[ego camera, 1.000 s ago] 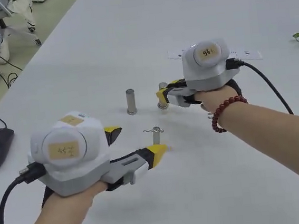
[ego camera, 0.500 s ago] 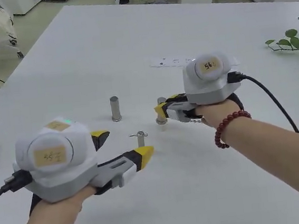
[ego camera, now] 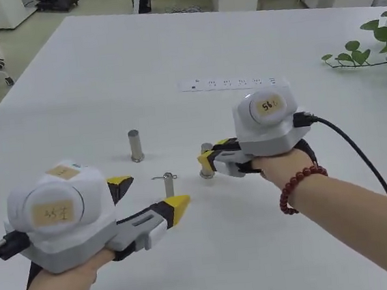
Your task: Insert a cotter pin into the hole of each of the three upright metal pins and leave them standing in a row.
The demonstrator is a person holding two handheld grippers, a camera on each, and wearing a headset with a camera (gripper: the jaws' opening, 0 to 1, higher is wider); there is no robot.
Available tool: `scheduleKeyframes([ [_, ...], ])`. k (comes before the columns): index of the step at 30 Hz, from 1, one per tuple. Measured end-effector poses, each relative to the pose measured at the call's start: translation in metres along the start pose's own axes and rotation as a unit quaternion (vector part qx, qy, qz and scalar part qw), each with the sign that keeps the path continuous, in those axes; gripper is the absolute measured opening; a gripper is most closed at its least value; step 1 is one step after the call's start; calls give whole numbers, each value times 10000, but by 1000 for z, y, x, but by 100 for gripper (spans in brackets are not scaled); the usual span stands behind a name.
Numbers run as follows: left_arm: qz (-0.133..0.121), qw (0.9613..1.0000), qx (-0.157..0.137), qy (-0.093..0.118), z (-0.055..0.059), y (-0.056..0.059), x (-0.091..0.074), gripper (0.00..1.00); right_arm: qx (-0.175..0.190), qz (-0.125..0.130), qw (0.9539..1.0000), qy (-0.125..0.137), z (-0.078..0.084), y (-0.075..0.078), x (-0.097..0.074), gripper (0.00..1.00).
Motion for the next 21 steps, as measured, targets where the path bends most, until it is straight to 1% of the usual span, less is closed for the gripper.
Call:
scheduleKeyframes([
  [9, 67, 10000, 42, 2, 0, 4, 0, 55, 82, 143, 9999, -36, 13, -1, -13, 13],
  [21, 122, 9999, 60, 14, 1, 9, -1, 54, 189, 218, 9995, -92, 26, -2, -20, 13],
])
Point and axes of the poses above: the centre of the closed fingertips' face, and the gripper's own axes: x roughly forward along the fingers, y roughly to its right, z roughly out of its underside, the point moved 3 cm from there along -x, roughly backward along the fingers, and after that the axes turned 11 degrees about y, right-handed, at the moved point
